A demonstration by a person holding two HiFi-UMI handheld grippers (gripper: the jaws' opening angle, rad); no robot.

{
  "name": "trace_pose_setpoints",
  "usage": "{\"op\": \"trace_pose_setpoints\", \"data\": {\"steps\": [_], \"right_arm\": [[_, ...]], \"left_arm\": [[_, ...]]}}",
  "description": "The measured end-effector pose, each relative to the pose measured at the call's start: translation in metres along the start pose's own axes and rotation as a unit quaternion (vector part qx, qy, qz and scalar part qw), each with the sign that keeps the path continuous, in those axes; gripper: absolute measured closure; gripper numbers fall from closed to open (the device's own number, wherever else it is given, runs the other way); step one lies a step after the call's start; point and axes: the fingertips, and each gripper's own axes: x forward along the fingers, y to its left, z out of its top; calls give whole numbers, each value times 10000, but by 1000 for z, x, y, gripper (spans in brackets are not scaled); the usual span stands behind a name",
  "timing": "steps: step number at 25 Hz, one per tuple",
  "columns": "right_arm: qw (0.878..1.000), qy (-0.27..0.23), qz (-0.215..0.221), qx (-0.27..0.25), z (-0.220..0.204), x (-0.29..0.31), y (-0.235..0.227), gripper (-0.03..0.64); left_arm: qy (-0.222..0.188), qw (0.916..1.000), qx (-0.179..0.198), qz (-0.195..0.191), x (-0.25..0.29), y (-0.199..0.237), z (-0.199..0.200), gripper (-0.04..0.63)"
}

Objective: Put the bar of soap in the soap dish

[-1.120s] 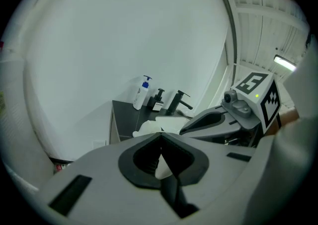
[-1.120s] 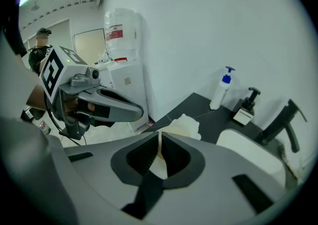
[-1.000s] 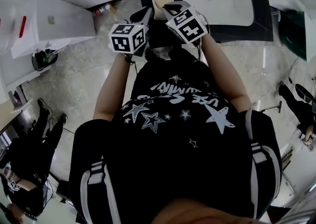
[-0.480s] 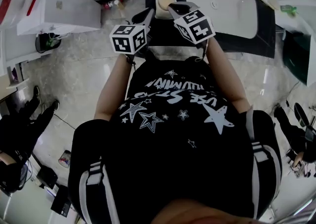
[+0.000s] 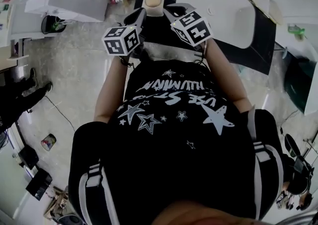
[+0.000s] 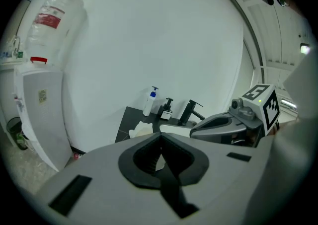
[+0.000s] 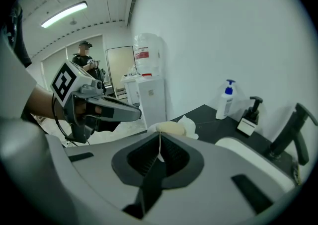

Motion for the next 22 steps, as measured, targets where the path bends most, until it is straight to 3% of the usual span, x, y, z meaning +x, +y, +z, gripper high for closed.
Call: {"op": "trace_pose_setpoints", "data": {"steps": [17, 22], "right_arm": [[9921, -327, 880, -834, -49, -86, 20, 604], [9887, -415, 1112, -917, -70, -116, 27, 604]], "left_arm": [[-859, 9908, -356, 981, -42, -94, -37, 583], [-890, 9878, -451, 1192, -51, -125, -60, 583]]}}
